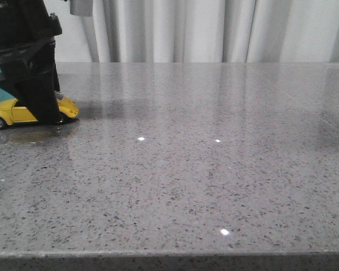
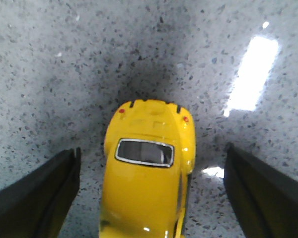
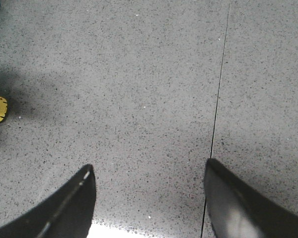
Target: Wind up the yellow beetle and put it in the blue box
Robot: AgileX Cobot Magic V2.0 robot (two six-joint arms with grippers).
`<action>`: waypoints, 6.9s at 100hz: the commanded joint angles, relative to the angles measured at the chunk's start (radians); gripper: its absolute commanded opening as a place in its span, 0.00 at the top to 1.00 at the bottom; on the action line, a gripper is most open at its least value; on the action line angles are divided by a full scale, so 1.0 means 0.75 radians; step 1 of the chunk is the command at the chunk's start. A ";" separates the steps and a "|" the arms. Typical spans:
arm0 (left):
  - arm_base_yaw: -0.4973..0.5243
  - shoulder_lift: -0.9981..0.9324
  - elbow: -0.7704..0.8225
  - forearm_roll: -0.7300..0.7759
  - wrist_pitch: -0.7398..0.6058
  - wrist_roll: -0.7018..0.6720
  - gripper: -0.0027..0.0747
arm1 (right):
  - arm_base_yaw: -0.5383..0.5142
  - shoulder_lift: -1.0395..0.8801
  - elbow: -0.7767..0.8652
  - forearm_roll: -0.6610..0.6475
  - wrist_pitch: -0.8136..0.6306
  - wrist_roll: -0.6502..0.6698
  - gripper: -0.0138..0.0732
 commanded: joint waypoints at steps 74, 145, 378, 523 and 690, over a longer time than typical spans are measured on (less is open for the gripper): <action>-0.011 -0.047 -0.248 -0.045 0.037 -0.075 0.69 | 0.002 -0.033 -0.031 -0.007 -0.038 -0.018 0.29; 0.424 -0.119 -0.629 0.108 0.326 -0.634 0.69 | 0.002 -0.033 -0.031 -0.007 -0.040 -0.020 0.29; 0.640 -0.671 -0.081 -0.233 0.064 -0.759 0.99 | 0.002 -0.820 0.679 -0.120 -0.433 -0.089 0.92; 0.640 -1.755 1.198 -0.383 -0.619 -0.759 0.99 | 0.002 -1.280 1.145 -0.216 -0.895 -0.089 0.92; 0.507 -2.342 1.876 0.003 -1.258 -1.150 0.99 | 0.002 -1.279 1.145 -0.216 -0.885 -0.089 0.92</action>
